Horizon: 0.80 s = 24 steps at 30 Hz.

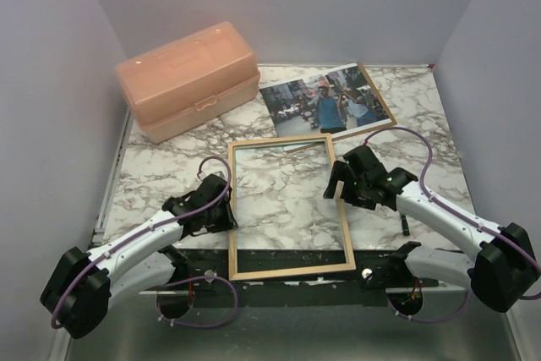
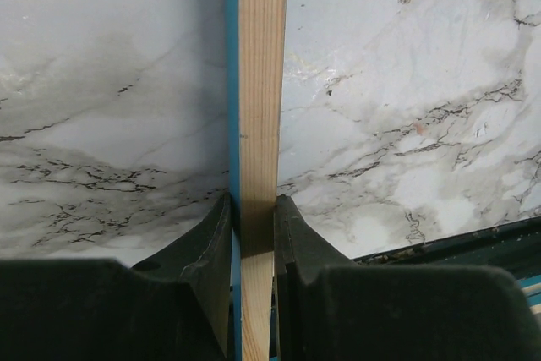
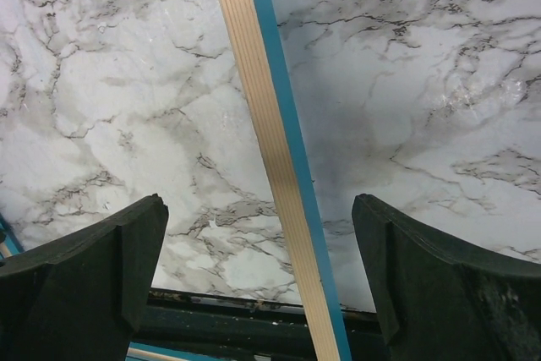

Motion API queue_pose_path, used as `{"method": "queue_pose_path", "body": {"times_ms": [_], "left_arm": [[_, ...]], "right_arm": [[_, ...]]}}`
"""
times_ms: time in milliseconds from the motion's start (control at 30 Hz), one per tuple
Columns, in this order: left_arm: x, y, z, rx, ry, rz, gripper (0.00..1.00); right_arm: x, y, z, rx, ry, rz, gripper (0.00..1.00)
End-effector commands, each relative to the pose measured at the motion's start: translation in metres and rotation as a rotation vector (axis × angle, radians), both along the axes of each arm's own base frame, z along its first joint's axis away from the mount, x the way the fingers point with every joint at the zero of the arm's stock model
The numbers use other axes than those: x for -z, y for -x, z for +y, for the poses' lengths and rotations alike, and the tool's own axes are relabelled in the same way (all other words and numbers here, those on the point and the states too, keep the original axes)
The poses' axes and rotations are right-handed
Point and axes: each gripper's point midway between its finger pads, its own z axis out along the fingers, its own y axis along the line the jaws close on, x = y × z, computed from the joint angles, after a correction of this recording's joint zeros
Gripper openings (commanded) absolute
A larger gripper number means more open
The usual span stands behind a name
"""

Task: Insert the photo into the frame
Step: Turn over the photo frame at the center of the board.

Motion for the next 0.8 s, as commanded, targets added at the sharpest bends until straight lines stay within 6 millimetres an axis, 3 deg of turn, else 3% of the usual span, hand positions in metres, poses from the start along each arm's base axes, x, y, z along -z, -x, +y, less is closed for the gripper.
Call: {"method": "queue_pose_path", "body": {"times_ms": [0,233,767], "left_arm": [[-0.015,-0.021,-0.023,-0.015,0.067,-0.026,0.0],[-0.008,-0.036,-0.03,0.017,-0.01,-0.013,0.0],[-0.002,-0.027,-0.062,0.124,-0.035,0.017,0.0]], "right_arm": [[-0.01,-0.005,-0.006,0.03,0.021,-0.023,1.0],[-0.015,-0.01,0.001,0.028,-0.005,-0.034,1.0],[-0.013,-0.016,0.007,0.029,-0.012,-0.025,1.0]]}}
